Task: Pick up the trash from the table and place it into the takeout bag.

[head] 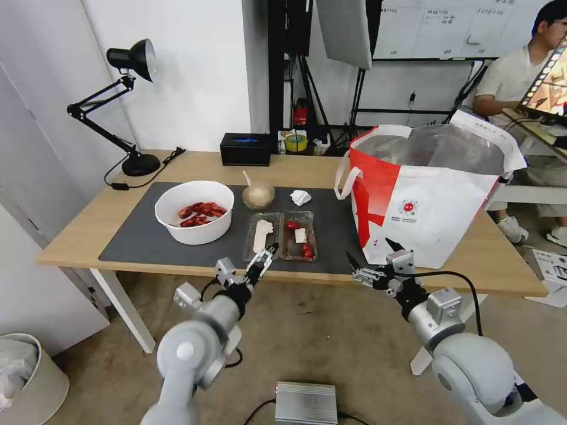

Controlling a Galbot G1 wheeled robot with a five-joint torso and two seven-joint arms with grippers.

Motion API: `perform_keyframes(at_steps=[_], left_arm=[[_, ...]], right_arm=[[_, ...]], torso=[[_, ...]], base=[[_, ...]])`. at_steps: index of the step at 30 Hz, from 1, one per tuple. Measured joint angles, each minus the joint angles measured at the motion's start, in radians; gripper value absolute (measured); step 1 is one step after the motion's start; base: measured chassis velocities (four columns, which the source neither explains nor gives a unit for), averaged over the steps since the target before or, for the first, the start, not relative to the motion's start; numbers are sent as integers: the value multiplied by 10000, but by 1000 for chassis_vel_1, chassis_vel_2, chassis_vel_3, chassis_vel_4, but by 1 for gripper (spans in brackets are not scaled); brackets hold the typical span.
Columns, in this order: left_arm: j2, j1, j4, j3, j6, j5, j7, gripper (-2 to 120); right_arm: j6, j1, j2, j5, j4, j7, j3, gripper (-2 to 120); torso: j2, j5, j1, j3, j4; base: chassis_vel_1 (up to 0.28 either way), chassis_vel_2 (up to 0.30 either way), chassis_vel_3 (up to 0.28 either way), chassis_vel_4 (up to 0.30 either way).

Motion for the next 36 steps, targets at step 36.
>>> perform_keyframes(at_steps=[36], left_arm=[[-285,-1425,1377,192,-505,-167,-1556,100]], right_arm=[[61,-171,176,-136,-238,123,65,100]], torso=[[2,-1,-2,-2,1]], base=[[0,0,0,0]])
